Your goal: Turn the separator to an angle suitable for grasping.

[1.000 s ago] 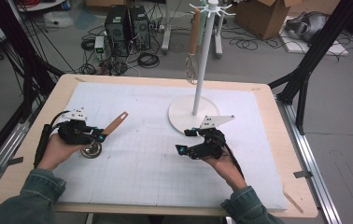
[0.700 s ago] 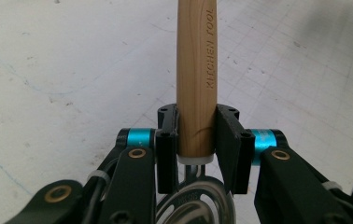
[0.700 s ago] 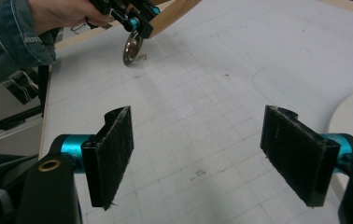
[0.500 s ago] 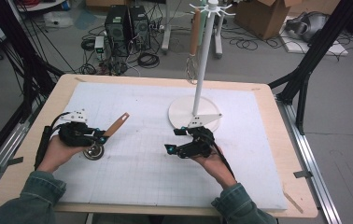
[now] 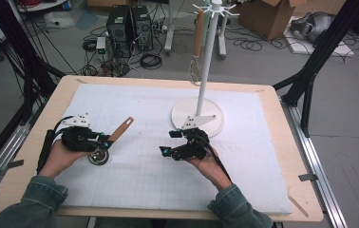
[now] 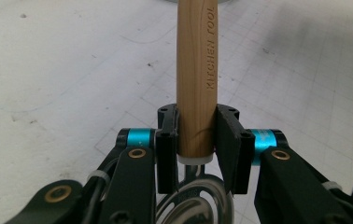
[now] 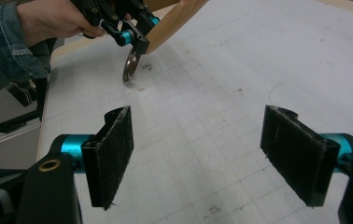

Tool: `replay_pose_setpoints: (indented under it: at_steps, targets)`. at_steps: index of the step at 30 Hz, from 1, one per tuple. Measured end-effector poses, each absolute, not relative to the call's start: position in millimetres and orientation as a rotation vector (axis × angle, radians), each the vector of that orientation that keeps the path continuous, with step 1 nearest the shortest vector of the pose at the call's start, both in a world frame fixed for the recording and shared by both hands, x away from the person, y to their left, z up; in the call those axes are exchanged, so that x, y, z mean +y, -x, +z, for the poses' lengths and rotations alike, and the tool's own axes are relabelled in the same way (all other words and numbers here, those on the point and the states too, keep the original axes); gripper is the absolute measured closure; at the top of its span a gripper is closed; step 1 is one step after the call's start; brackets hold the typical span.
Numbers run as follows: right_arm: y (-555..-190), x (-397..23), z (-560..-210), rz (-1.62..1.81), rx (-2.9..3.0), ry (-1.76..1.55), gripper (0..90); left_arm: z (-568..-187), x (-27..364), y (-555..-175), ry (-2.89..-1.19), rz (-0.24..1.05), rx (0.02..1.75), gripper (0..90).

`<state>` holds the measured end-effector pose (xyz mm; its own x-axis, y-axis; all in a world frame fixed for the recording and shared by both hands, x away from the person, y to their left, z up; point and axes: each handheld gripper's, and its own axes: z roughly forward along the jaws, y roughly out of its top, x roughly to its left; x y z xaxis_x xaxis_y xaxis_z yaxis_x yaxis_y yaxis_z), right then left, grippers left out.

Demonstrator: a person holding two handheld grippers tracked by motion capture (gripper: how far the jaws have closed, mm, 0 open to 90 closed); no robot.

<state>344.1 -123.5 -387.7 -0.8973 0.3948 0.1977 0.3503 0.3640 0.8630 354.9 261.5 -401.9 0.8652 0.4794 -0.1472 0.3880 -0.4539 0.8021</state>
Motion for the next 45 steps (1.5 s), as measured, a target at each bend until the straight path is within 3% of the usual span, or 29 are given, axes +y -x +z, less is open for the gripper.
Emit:
replay_pose_setpoints:
  at_steps: [8,21,34,45]
  targets:
    - [-348.7,-97.1,-391.7,1.622,2.571,-0.706,25.7,-402.8,253.8,-349.8,-2.102,0.1,0.583,70.4]
    - [-350.8,-67.6,-390.3,1.671,2.602,-0.681,35.2,-398.3,229.7,-339.0,-2.087,0.073,0.487,70.4]
    - [-345.7,-66.2,-384.0,1.75,2.589,-0.666,57.4,-394.4,198.5,-334.1,-2.089,0.045,0.414,70.4]
    - [-347.0,-74.5,-379.6,1.83,2.584,-0.692,68.6,-390.3,190.0,-331.9,-2.073,0.033,0.399,70.2]
